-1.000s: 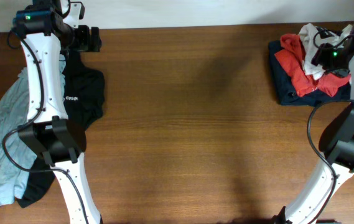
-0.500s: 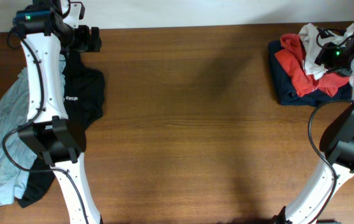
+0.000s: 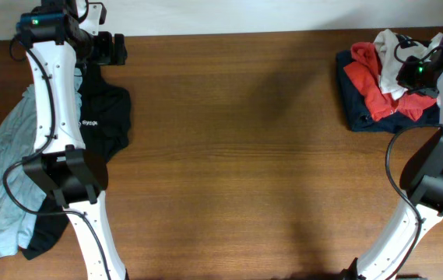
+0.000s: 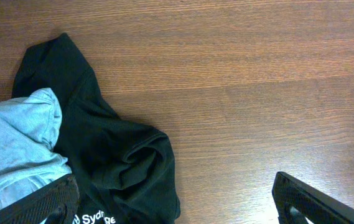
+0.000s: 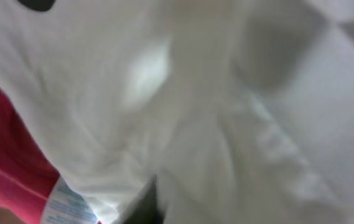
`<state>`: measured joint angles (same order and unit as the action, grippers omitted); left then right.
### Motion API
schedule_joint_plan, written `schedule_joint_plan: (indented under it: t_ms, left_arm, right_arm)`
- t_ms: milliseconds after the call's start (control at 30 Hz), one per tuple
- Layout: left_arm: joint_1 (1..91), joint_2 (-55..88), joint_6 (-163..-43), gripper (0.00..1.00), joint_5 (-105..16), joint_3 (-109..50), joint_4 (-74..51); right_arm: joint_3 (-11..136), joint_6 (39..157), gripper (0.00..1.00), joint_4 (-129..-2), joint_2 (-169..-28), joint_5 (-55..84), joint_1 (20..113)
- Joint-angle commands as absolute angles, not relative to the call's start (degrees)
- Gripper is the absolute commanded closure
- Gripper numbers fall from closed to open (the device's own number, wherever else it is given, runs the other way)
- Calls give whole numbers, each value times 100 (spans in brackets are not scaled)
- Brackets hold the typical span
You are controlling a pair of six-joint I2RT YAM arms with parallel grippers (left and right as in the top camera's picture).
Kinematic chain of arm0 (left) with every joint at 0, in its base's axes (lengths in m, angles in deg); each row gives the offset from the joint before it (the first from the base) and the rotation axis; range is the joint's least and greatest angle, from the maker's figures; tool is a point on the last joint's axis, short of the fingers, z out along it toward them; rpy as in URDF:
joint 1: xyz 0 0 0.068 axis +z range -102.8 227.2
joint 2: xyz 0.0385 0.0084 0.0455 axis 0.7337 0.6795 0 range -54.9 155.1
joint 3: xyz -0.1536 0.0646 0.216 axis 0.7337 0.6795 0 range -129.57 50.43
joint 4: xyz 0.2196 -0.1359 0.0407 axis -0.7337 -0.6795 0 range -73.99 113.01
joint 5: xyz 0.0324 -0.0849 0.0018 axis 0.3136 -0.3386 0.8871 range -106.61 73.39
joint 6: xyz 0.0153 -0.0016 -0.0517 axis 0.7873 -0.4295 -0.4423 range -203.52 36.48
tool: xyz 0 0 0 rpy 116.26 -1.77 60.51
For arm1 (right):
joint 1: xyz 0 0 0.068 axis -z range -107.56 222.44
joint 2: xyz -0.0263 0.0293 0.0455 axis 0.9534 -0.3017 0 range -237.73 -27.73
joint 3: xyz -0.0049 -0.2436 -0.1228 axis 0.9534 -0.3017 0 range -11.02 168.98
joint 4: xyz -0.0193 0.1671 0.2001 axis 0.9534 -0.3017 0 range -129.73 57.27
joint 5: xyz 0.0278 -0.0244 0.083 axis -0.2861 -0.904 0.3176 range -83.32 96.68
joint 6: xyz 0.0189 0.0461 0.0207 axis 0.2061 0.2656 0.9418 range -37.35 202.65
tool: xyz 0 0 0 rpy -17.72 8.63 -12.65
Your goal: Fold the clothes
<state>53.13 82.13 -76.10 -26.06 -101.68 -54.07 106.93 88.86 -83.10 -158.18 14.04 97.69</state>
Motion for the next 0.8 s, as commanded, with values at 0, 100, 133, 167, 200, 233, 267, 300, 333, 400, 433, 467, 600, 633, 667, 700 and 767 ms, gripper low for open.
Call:
schedule_joint_plan:
  t_ms: [0,100,133,167,200,233,267,300,333,400,433,467,600,633,667,700,767]
  left_arm:
    - [5280,8014,-7662,1,-2624,-10140,-5413]
    - [5280,8014,-7662,1,-2624,-10140,-5415]
    - [5283,8014,-7662,1,-2624,-10140,-5417]
    - [5283,8014,-7662,1,-2624,-10140,-5415]
    - [5283,8014,-7662,1,-2624,-10140,-5415]
    - [5283,8014,-7662,1,-2624,-10140,-5415]
    - [5283,8014,-7662,1,-2624,-10140,-5415]
    - [5283,8014,-7662,1,-2624,-10140,-5415]
    - [5280,8014,-7662,1,-2624,-10140,-5413]
    - [5280,8014,-7662,1,-2624,-10140,-5415]
    - [5283,8014,-7662,1,-2624,-10140,-5413]
    - [5283,8014,-7662,1,-2624,-10140,-5415]
    - [5283,8014,-7662,1,-2624,-10140,-5413]
    - [5283,8014,-7662,1,-2624,-10140,-5411]
    - [5283,8014,-7662,1,-2624,-10140,-5409]
    - [5283,8014,-7662,1,-2624,-10140,-5409]
    - [5283,8014,-7662,1,-2624,-10140,-5404]
  right_arm:
    - [10651,9050,96,-8242,-15862,1397,9713]
    - [10671,9061,96,-8216,-15860,1769,9710]
    - [10695,9063,96,-8218,-15860,1987,9710]
    - [10728,9063,96,-8218,-15851,2261,9710]
    - [10756,9063,96,-8218,-15827,2510,9708]
    - [10776,9063,96,-8214,-15809,2698,9710]
    - [10811,9066,96,-8212,-15779,2936,9710]
    - [10850,9079,96,-8212,-15739,3144,9710]
    - [10894,9153,96,-8214,-15696,3312,9710]
    - [10979,9271,96,-8212,-15591,3620,9710]
    - [11029,9317,96,-8212,-15538,3795,9710]
    - [11077,9394,96,-8218,-15495,3937,9710]
    - [11126,9671,96,-8268,-15396,4462,9664]
    - [11126,9669,96,-8295,-15396,4573,9634]
    - [11126,9669,96,-8336,-15396,4612,9597]
    - [11126,9667,96,-8404,-15396,4604,9540]
    - [11126,9665,96,-8520,-15396,4591,9431]
